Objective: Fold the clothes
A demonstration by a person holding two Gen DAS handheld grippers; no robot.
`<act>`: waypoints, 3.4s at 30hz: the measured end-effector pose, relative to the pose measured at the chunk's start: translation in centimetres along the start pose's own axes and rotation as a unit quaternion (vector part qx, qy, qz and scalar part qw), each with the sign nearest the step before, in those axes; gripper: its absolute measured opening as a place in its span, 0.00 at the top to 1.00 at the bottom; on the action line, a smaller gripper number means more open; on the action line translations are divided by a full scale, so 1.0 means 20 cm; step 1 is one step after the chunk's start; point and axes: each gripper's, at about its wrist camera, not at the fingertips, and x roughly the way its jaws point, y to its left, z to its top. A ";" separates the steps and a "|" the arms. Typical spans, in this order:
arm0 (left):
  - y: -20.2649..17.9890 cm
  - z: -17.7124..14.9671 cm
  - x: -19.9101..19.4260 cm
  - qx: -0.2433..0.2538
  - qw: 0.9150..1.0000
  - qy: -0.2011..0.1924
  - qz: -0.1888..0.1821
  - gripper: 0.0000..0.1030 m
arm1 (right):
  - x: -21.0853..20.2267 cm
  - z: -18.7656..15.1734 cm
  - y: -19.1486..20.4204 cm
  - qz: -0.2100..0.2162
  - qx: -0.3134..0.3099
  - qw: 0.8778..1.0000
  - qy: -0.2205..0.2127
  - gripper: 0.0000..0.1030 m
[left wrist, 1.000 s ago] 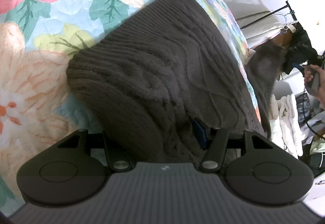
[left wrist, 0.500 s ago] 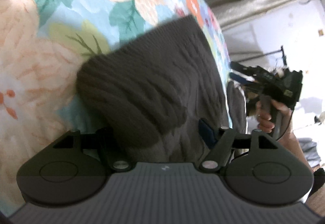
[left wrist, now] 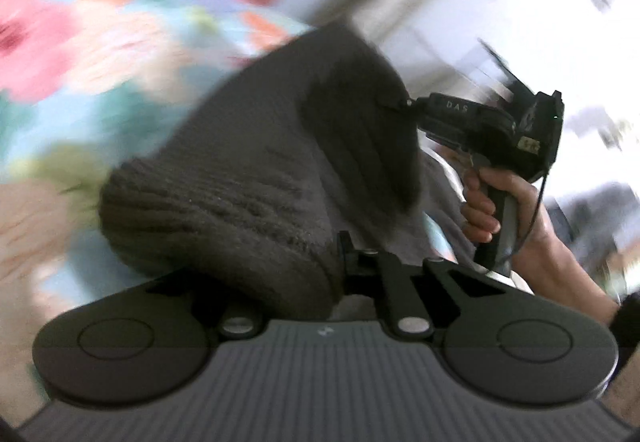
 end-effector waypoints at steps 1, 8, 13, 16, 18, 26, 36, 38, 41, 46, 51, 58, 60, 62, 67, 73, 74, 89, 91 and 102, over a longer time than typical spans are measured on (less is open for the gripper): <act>-0.05 -0.01 0.01 0.018 1.000 0.020 -0.015 0.91 | -0.15 -0.05 -0.05 -0.014 0.021 0.999 -0.021 0.89; -0.27 -0.16 0.14 0.125 0.969 0.211 0.001 0.85 | -0.83 -0.57 -0.35 -0.169 0.085 0.982 0.025 0.89; -0.29 -0.15 0.13 0.142 0.966 0.216 -0.002 0.71 | -0.98 -0.80 -0.48 -0.247 0.164 0.951 0.083 0.77; -0.28 -0.12 0.06 0.120 0.973 0.193 -0.037 0.67 | -0.97 -0.81 -0.53 -0.349 0.186 0.908 0.139 0.69; -0.25 -0.08 0.00 0.099 0.978 0.172 -0.063 0.58 | -1.04 -0.78 -0.56 -0.381 0.217 0.892 0.109 0.68; -0.15 -0.05 0.02 0.029 0.988 0.137 -0.063 0.45 | -1.14 -0.56 -0.36 -0.247 0.227 0.942 0.000 0.45; -0.41 -0.22 0.05 0.091 0.947 0.237 -0.197 0.76 | -0.90 -0.62 -0.09 0.083 0.285 0.955 0.020 0.40; -0.46 -0.23 0.02 0.134 0.947 0.243 -0.162 0.76 | -0.84 -0.63 -0.04 0.071 0.257 0.963 0.049 0.37; -0.49 -0.21 -0.04 0.178 0.952 0.221 -0.111 0.72 | -0.77 -0.68 0.01 0.000 0.211 0.972 0.102 0.37; -0.47 -0.17 -0.07 0.171 0.963 0.192 -0.077 0.60 | -0.93 -0.77 -0.07 -0.020 0.251 0.966 0.066 0.37; -0.56 -0.31 0.03 0.219 0.952 0.212 -0.042 0.53 | -1.15 -0.84 -0.17 -0.083 0.266 0.960 0.037 0.37; -0.67 -0.51 0.14 0.253 0.937 0.240 -0.027 0.30 | -1.26 -1.06 -0.02 -0.166 0.128 0.974 0.079 0.36; -0.68 -0.55 0.19 0.249 0.933 0.259 0.018 0.25 | -1.24 -1.12 0.02 -0.189 0.087 0.974 0.092 0.36; -0.68 -0.59 0.21 0.257 0.930 0.259 0.049 0.25 | -1.21 -1.17 0.08 -0.219 0.029 0.970 0.100 0.36; -0.78 -0.69 0.18 0.356 0.898 0.222 0.132 0.80 | -1.13 -1.29 0.21 -0.262 -0.113 0.951 0.122 0.31; -0.76 -0.61 0.02 0.331 0.914 0.169 0.160 0.94 | -1.04 -1.28 0.09 -0.322 -0.099 0.937 0.096 0.42; -0.77 -0.59 -0.05 0.326 0.920 0.152 0.156 0.94 | -1.06 -1.27 0.08 -0.330 -0.099 0.935 0.082 0.62; -0.73 -0.67 -0.33 0.252 0.945 0.192 0.079 0.89 | -1.48 -1.28 -0.34 -0.301 0.225 0.922 -0.088 0.97; -0.73 -0.65 -0.36 0.246 0.949 0.185 0.062 0.69 | -1.50 -1.24 -0.34 -0.290 0.225 0.926 -0.092 0.97; -0.90 -0.68 -0.26 0.325 0.935 0.136 0.028 0.24 | -1.48 -0.73 -0.20 -0.171 0.185 0.963 -0.096 0.96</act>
